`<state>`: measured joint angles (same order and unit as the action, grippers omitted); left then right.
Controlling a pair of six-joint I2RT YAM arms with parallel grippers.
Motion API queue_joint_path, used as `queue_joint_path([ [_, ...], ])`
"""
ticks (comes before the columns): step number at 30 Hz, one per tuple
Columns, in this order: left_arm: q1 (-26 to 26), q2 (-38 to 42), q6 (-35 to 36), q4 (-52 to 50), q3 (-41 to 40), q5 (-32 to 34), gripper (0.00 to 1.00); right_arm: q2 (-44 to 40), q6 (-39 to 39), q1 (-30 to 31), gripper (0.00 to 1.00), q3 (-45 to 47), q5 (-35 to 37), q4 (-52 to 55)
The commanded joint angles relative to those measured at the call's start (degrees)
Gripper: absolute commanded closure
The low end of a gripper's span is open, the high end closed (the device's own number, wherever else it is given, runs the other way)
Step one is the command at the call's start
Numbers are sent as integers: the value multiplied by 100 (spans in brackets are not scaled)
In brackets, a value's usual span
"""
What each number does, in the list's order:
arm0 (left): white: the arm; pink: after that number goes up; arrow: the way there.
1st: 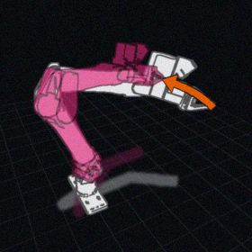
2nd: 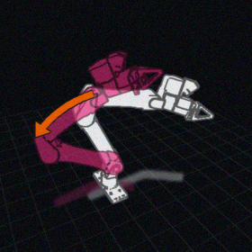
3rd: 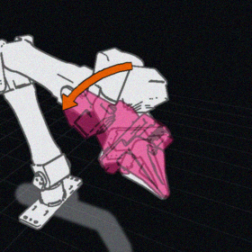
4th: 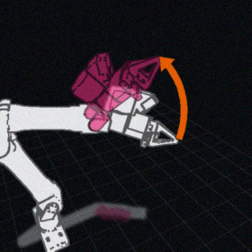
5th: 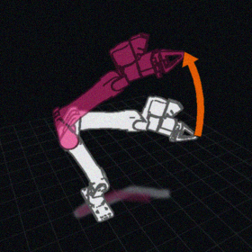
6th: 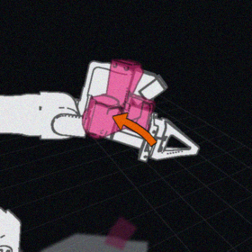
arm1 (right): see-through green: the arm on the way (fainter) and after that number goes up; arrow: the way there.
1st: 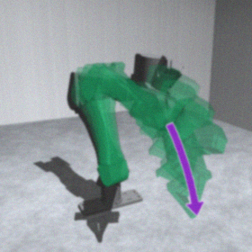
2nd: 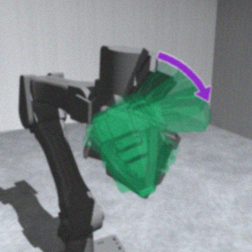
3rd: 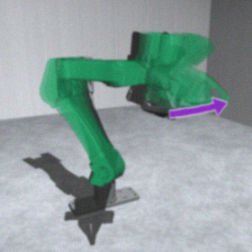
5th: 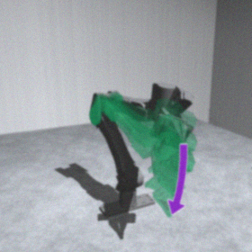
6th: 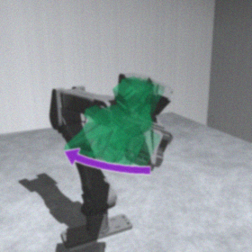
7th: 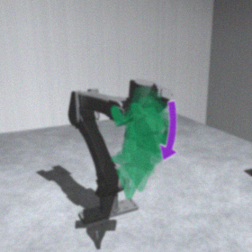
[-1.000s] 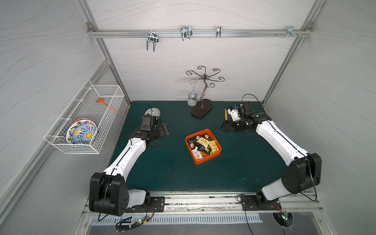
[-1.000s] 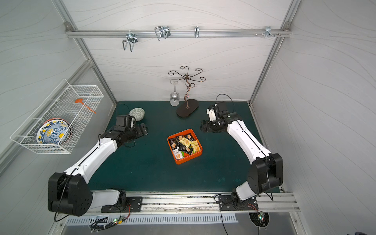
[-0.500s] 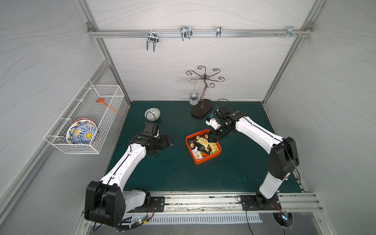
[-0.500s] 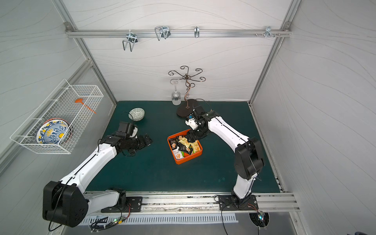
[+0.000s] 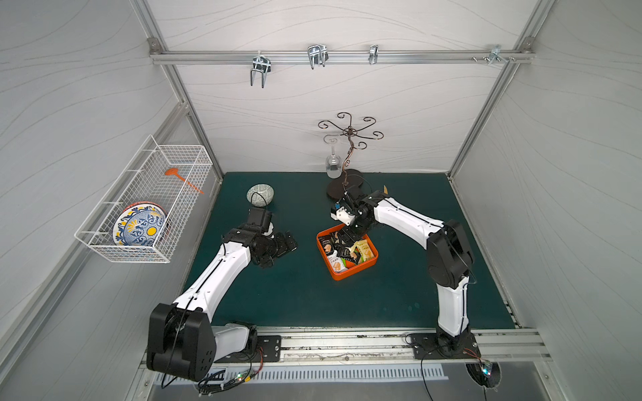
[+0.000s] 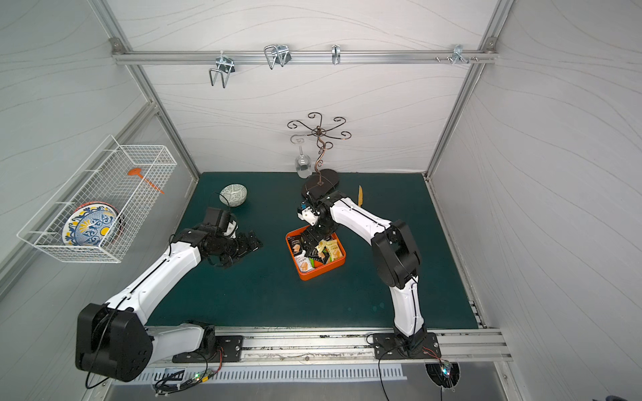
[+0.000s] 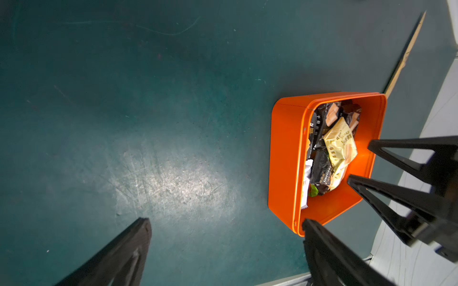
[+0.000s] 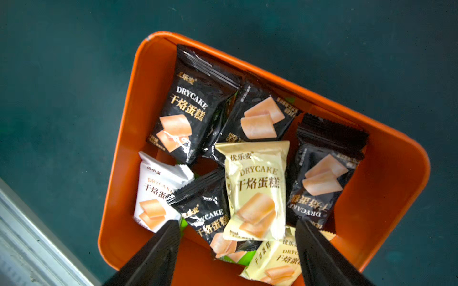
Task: Take the cookies out of the storage box
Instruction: Pick up the cookie from the storage box.
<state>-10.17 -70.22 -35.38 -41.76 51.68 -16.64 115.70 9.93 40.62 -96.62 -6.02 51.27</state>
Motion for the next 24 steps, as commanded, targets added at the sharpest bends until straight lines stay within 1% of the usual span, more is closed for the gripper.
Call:
queue_joint_path([
  [1,-3,196,-16,-68,-18,-76,1,252,223,52,20,-199,371,33],
  [6,-2,185,99,-126,-26,-67,1,372,233,92,20,-125,360,-86],
  [12,5,114,230,-200,75,-59,1,590,237,314,22,-146,629,-133],
  [14,2,116,272,-249,107,-50,1,683,213,332,27,-162,699,-153],
  [17,4,161,311,-297,123,-15,1,795,192,342,32,-182,801,-124],
  [19,6,179,319,-297,106,3,1,808,193,333,38,-165,840,-150],
  [22,6,168,338,-314,103,3,1,815,154,338,40,-164,841,-165],
  [24,-2,164,352,-316,105,8,1,811,132,337,45,-164,863,-178],
])
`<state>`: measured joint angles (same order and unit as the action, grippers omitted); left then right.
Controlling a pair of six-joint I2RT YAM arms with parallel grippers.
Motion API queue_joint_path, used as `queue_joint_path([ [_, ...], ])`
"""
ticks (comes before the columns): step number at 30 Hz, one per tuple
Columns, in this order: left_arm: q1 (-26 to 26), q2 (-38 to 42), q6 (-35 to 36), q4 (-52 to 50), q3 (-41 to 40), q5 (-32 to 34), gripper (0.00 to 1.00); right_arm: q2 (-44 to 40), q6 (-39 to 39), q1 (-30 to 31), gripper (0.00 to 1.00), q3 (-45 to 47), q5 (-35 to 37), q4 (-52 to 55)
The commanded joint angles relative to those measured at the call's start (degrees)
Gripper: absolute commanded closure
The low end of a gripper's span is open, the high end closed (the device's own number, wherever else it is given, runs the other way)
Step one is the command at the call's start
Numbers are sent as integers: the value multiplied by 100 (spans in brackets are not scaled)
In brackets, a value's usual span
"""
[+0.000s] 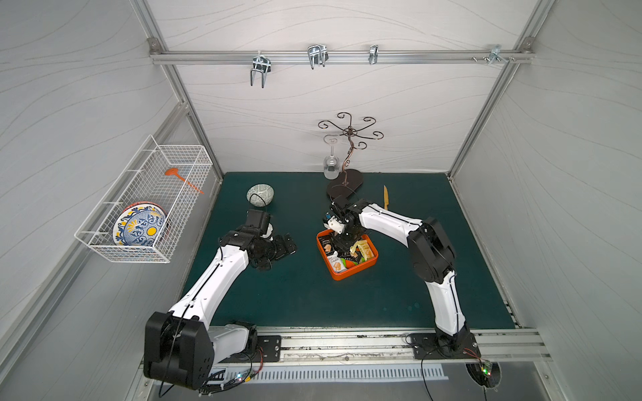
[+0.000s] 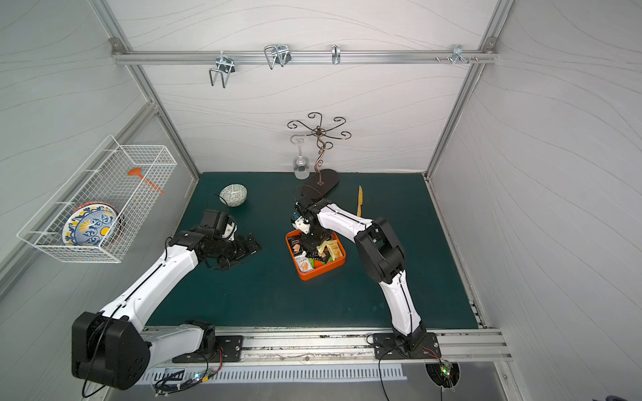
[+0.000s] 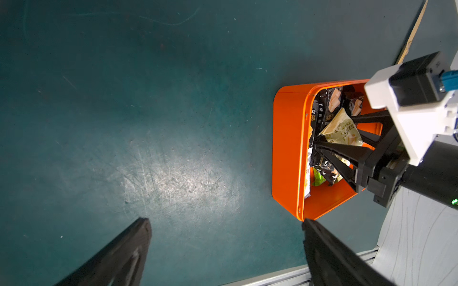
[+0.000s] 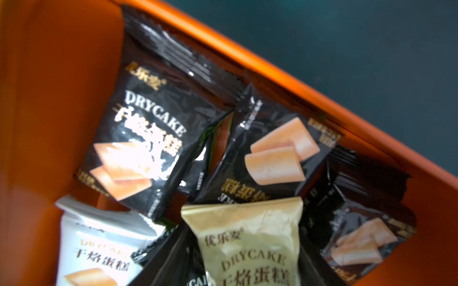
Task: Take the cookies out of the storage box
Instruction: Pick up the cookie from the storage box.
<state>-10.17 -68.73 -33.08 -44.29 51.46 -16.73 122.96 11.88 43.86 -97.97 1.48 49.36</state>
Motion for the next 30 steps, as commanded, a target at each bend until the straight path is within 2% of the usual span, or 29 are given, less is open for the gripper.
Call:
queue_joint_path([
  [1,3,3,126,-62,127,13,1,80,-59,11,45,-22,131,12],
  [8,6,-13,131,-53,145,4,1,-73,-137,3,59,67,101,-14],
  [11,2,-27,127,-36,156,-31,1,-156,-174,0,62,108,99,-15],
  [20,6,-123,117,4,278,-172,1,-486,-532,-22,64,139,-6,115],
  [30,0,-294,5,143,426,-402,1,-1157,-1013,-380,65,181,-344,354],
])
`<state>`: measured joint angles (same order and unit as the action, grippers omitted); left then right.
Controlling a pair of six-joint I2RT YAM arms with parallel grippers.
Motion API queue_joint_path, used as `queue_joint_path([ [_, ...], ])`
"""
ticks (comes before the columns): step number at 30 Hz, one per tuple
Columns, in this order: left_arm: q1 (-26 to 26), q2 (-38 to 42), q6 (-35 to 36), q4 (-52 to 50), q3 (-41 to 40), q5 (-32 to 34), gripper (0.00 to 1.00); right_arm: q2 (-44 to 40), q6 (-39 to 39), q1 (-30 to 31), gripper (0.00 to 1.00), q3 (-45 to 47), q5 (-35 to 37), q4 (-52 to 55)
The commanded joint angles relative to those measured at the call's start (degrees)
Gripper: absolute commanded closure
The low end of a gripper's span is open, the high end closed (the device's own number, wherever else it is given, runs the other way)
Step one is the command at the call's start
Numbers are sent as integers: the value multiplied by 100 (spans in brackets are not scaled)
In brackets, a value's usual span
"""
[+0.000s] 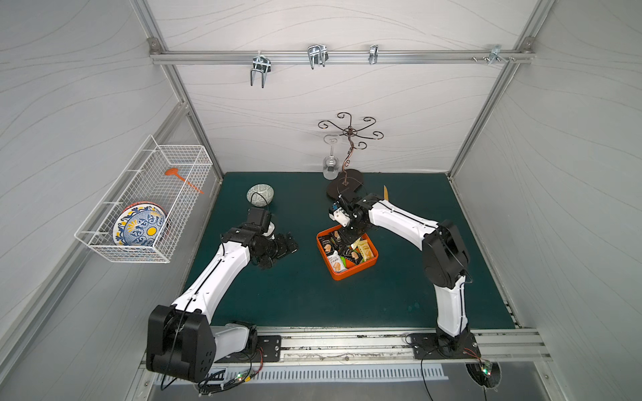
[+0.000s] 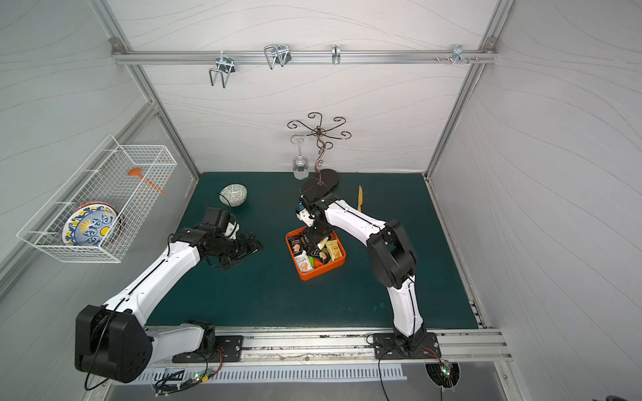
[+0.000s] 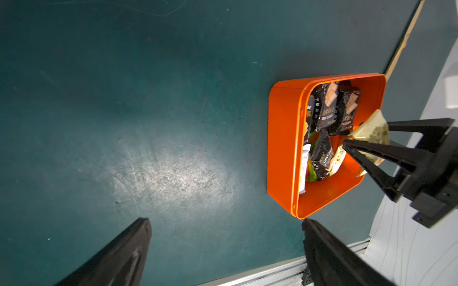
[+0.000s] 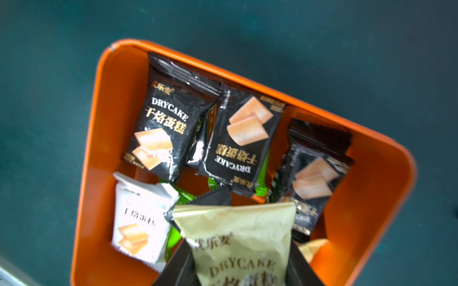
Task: Take the cookies out of the storage box
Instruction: Place the cookie at the center of the board.
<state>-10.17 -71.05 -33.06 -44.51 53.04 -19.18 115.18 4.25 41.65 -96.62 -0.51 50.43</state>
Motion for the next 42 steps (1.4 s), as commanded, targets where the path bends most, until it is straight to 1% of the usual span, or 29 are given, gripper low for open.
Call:
queue_joint_path([
  [1,6,-88,-14,192,285,-201,1,-459,-313,-233,65,51,-142,277],
  [7,-58,-357,-87,327,503,-314,1,-911,-604,-834,65,214,-178,416],
  [11,-224,-581,-130,421,666,-294,1,-1122,-764,-1372,65,495,-19,417],
  [16,-462,-858,-242,546,846,-262,1,-1156,-995,-2194,65,790,130,356],
  [21,-571,-1041,-279,549,987,-235,1,-1014,-1210,-2779,64,1040,332,52],
  [26,-598,-1094,-358,557,995,-165,1,-755,-1467,-3044,64,1263,559,-406],
  [29,-616,-1070,-409,573,941,-123,1,-559,-1506,-3070,64,1278,724,-575],
  [35,-626,-987,-506,610,823,-52,1,-204,-1559,-3137,63,1216,712,-791],
  [42,-626,-929,-524,558,783,28,1,132,-1516,-3141,62,1134,703,-809],
])
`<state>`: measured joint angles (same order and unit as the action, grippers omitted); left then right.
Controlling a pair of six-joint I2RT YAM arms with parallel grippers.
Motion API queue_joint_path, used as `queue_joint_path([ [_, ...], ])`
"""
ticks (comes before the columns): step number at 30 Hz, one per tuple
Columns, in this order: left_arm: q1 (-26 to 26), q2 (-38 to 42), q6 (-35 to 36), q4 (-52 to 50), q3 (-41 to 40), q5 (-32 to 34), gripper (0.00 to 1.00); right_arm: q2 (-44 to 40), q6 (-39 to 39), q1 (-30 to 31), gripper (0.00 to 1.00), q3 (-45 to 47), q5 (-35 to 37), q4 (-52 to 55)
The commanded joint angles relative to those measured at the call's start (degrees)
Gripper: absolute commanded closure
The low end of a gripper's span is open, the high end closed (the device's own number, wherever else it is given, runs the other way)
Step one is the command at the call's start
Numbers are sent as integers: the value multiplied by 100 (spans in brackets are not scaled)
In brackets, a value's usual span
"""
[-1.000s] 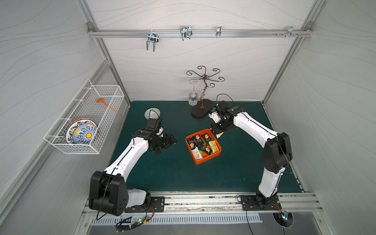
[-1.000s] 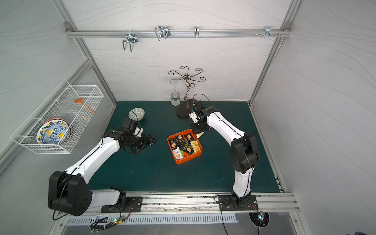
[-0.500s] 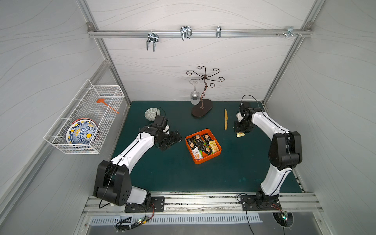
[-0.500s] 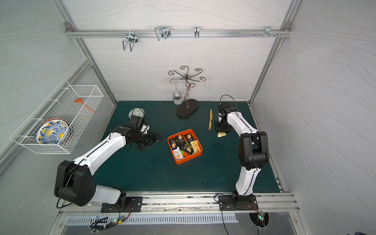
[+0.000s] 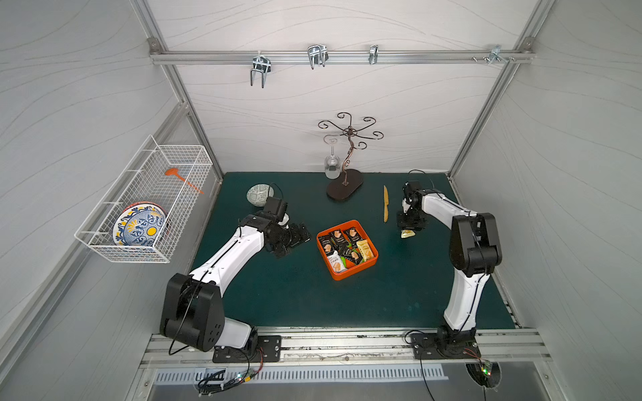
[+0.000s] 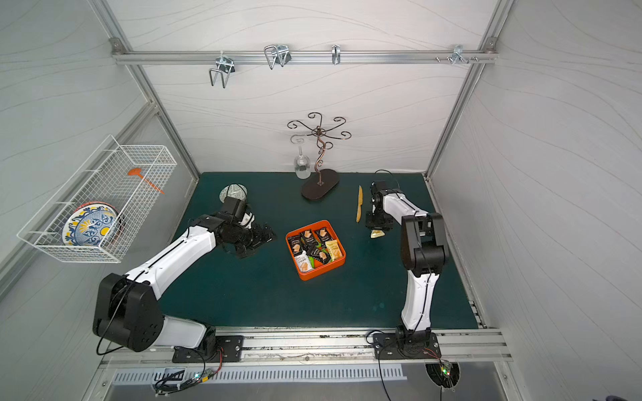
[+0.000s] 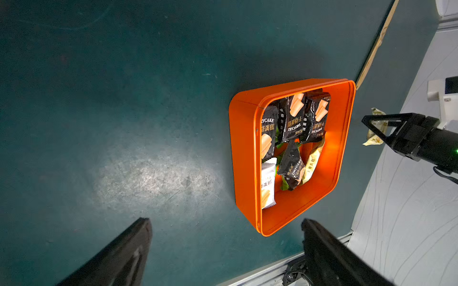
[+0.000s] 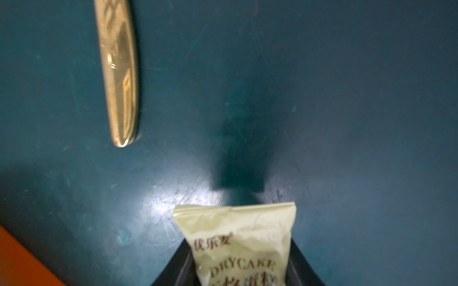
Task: Take the cookies out of the storage box
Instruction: Place the cookie at the center of the board.
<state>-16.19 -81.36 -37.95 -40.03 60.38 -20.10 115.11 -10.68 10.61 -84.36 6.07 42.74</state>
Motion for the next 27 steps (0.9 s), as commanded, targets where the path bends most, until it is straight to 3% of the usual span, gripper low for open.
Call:
queue_joint_path([
  [1,-25,108,-39,109,40,128,1,161,-31,-40,62,-79,38,-54],
  [10,-25,199,-28,9,9,199,1,296,-68,-40,59,50,57,-128],
  [20,-25,244,26,-60,-9,208,2,291,-50,-32,46,26,8,-46],
  [27,-25,244,54,-12,-57,135,1,-299,31,75,42,-15,156,328],
])
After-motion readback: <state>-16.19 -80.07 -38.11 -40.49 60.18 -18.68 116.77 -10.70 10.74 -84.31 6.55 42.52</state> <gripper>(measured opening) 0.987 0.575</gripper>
